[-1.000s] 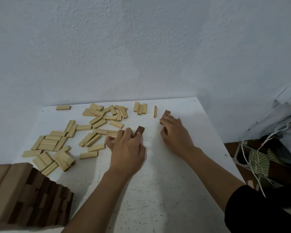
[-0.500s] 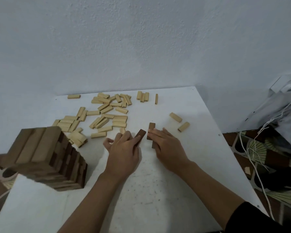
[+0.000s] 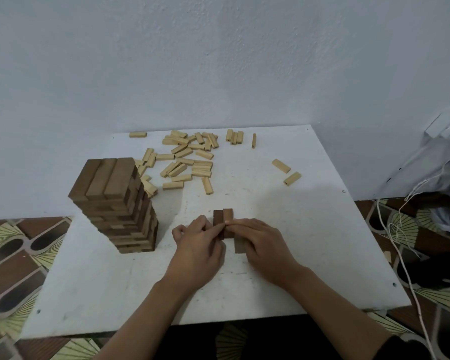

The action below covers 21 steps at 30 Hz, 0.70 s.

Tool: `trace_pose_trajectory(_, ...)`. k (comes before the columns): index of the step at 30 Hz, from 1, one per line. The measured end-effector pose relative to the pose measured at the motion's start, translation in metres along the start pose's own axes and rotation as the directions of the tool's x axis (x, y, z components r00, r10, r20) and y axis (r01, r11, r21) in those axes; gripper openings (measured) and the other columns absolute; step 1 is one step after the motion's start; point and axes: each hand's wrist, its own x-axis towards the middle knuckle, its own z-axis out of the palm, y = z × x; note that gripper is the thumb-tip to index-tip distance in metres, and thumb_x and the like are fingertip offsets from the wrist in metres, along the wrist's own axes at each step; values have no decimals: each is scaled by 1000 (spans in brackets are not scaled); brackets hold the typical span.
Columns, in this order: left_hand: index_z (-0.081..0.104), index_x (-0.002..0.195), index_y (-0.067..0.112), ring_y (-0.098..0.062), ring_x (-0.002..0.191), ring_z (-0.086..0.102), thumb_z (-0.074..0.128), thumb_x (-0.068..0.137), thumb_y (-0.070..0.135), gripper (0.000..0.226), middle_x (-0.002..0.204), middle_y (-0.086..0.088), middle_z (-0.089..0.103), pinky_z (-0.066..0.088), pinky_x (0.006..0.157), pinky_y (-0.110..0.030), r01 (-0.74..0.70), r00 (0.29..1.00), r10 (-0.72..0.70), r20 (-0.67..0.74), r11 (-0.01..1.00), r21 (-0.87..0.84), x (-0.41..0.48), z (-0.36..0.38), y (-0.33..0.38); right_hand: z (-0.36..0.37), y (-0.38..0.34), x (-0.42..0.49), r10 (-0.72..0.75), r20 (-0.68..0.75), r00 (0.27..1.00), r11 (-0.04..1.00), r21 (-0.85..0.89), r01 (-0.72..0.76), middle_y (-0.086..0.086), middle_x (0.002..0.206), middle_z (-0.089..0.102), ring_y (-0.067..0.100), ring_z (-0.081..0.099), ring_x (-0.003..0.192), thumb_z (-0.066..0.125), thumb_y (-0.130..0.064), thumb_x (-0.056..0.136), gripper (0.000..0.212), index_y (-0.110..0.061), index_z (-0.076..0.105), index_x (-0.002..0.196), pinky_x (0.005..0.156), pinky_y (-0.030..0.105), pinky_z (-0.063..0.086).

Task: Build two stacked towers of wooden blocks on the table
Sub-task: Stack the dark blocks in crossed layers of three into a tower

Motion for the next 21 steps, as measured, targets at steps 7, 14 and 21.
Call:
trace_pose_trajectory(7,52,137,34,-7,117,48,56,94,32,44,124,14,47,37,100,-47,63,996,-70,-51,989,-135,0,-9,-12,-16,-14,0,164,-68,984,919,374,-127,-10,128,65,5,58,121,54,-20,94,35,-14,67,127,98,22,51)
trace_pose_trajectory(14,9,160,36,-7,142,14,60,82,63,97,156,20,23,20,106,-40,-4,968,7,251,1000,-12,16,-9,-22,-30,1,1,152,221,963,973,137,-185,-21,143,37,0,38,134,79,-36,80,75,-27,47,147,108,24,39)
trace_pose_trajectory(21,24,156,39,-4,135,27,68,88,49,82,139,19,44,25,105,-39,35,975,-1,220,987,-154,16,-14,-30,-32,10,21,194,324,926,980,-16,-200,-17,144,45,2,41,124,81,-47,79,78,-28,49,147,103,23,36)
